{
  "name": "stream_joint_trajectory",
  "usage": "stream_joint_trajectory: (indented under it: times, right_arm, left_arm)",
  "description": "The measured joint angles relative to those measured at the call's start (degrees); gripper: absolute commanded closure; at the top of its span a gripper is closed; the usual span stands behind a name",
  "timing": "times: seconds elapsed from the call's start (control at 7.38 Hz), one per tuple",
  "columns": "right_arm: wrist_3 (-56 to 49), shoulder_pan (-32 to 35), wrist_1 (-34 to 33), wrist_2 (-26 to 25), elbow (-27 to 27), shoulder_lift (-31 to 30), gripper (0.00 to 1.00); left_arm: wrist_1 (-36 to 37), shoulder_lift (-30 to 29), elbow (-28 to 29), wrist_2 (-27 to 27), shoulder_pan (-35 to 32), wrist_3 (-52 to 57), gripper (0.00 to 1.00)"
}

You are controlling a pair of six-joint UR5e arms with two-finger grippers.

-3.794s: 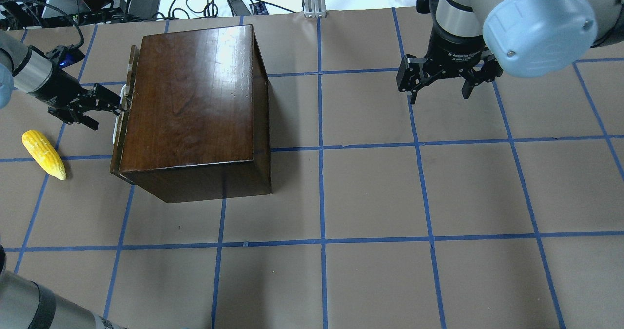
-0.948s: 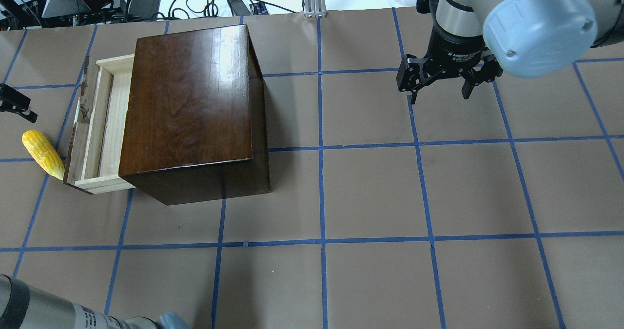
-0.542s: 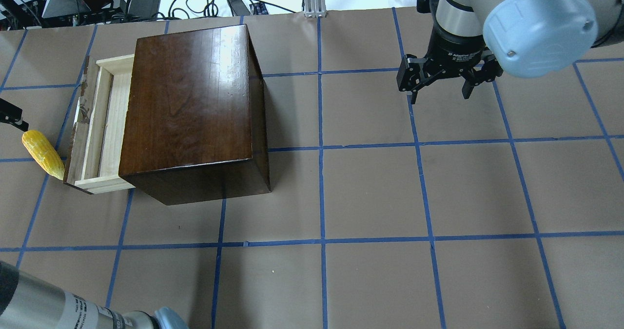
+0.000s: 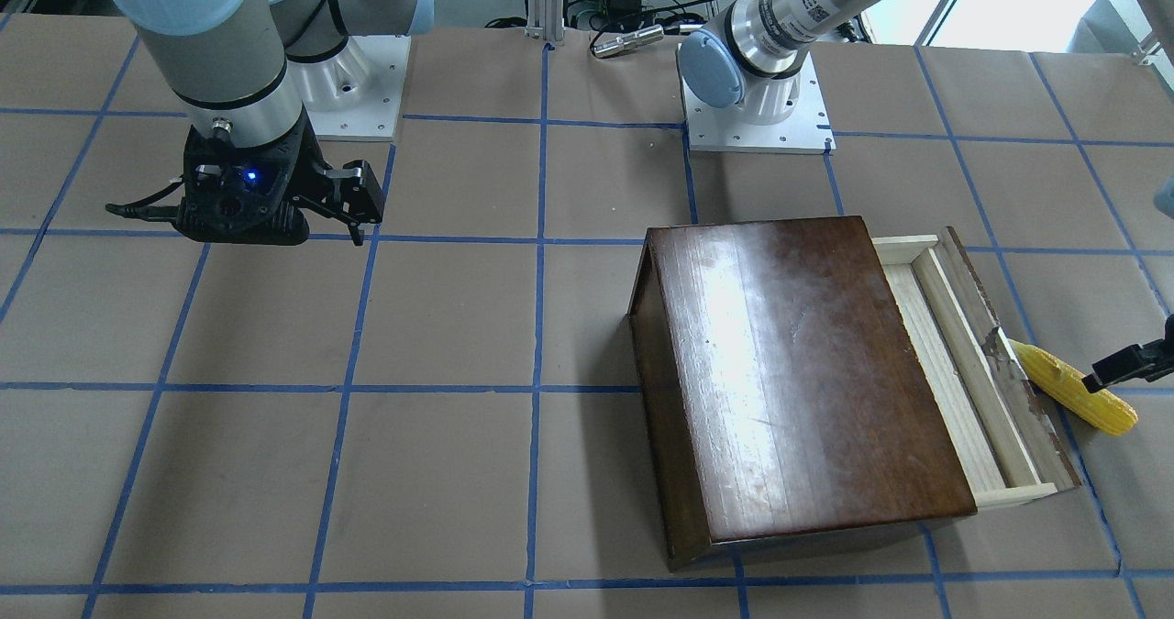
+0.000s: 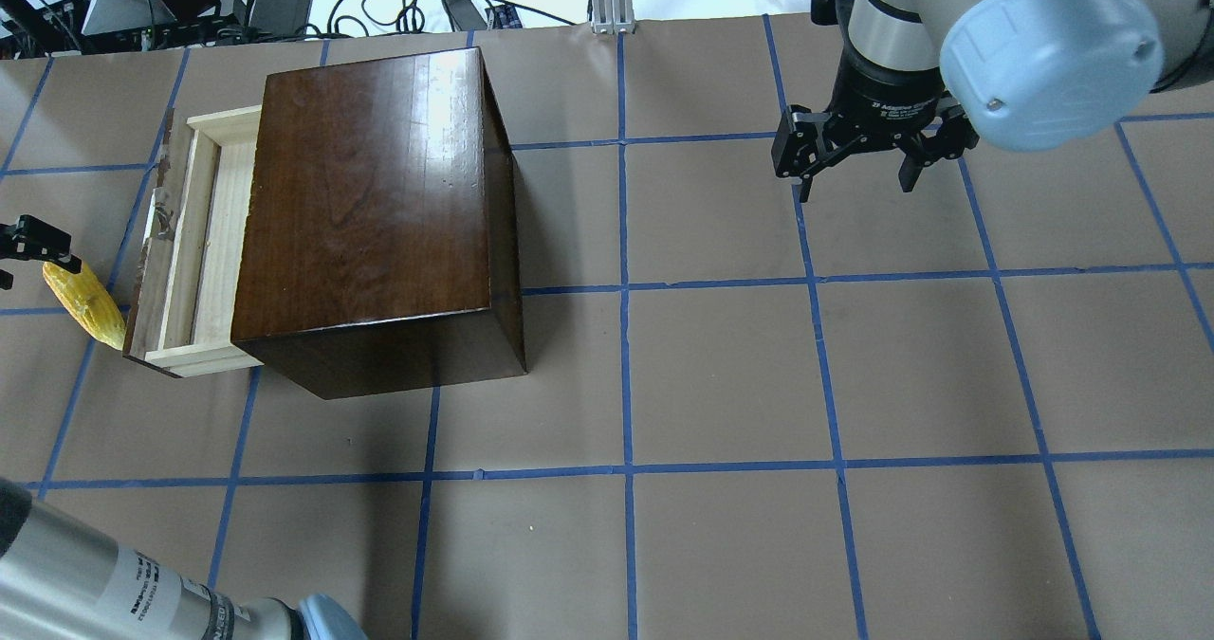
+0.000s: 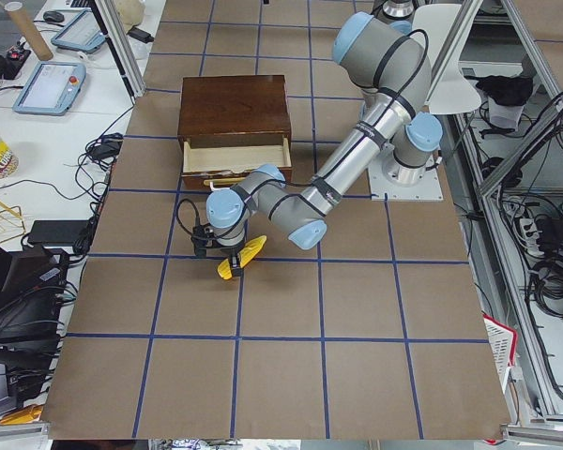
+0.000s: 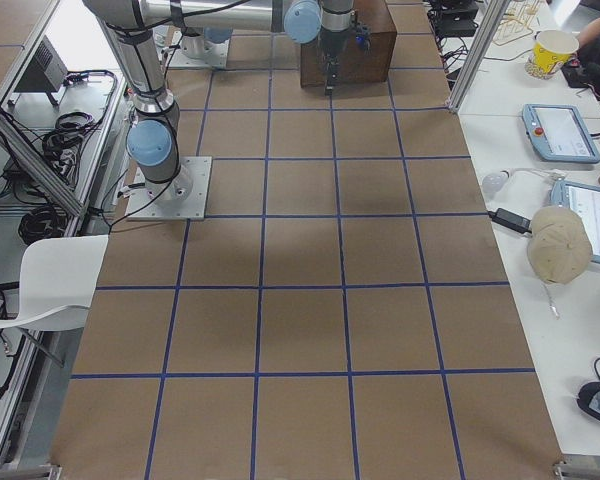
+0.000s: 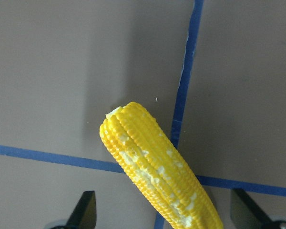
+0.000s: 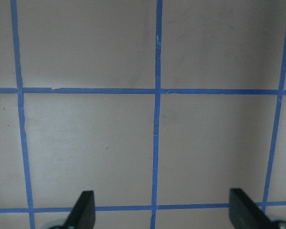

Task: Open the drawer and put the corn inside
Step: 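Lower the left gripper and grasp the yellow corn cob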

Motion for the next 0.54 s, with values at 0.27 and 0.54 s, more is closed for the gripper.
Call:
stream_joint_trajectory:
  times: [0.27, 0.54]
  right_arm:
    - [0.0, 0.0, 0.1, 0.0, 0.0, 0.0, 0.0]
    - [0.0, 0.0, 0.0, 0.0, 0.0, 0.0, 0.0]
  left_arm:
    - [0.4, -1.1, -0.6, -0.4, 0.2, -0.5, 0.0]
    - [0.5, -1.8, -0.7, -2.2, 0.2, -0.7, 0.0]
